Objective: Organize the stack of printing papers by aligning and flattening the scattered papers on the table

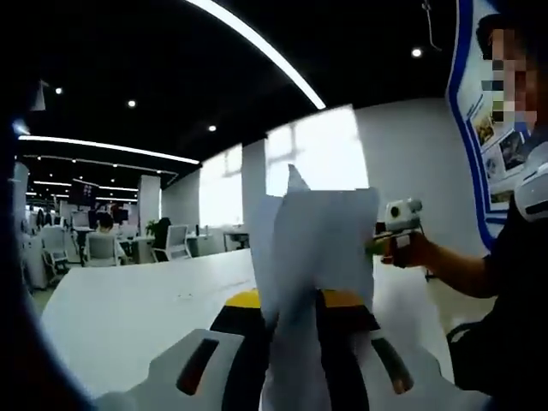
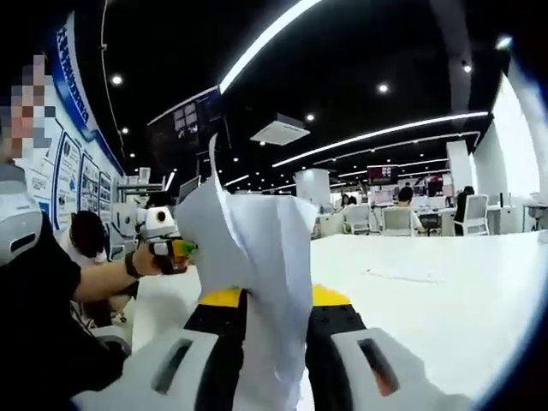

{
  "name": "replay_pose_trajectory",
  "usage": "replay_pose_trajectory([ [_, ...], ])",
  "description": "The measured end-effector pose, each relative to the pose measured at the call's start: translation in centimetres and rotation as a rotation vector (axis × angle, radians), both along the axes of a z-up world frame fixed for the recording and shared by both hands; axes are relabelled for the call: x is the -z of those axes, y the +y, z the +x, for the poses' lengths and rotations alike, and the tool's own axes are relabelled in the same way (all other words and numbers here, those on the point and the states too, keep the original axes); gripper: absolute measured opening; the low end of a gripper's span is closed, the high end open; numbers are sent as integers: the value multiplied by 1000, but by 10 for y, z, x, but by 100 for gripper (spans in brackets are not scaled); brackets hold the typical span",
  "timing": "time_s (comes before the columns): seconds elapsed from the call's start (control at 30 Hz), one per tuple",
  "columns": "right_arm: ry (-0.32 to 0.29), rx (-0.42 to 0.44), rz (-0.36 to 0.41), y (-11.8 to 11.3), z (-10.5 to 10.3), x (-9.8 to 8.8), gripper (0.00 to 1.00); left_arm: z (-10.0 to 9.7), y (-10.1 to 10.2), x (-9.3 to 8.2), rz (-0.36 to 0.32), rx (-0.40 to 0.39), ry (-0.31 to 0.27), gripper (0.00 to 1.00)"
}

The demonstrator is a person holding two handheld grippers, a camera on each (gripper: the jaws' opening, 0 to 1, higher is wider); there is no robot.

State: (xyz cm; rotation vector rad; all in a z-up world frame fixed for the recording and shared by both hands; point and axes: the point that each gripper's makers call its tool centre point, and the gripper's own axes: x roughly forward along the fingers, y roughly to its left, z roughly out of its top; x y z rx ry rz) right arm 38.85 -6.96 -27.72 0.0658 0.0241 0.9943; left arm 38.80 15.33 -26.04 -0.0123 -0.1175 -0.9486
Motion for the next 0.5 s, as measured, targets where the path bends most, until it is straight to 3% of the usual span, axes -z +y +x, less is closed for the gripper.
replay_pose_trajectory([
  [0.13,6,-3,30,-5,0,-3,22,4,1,-6,24,-8,-14,28],
  [0.3,29,-1,91,-4,-1,-7,23,9,2,-3,12,-12,25,29],
  [0.33,44,6,96,8,-1,-1,24,12,-5,13,12,-6,74,30],
  [0.5,42,8,80,23,-1,4,25,12,-16,25,9,0,92,30],
])
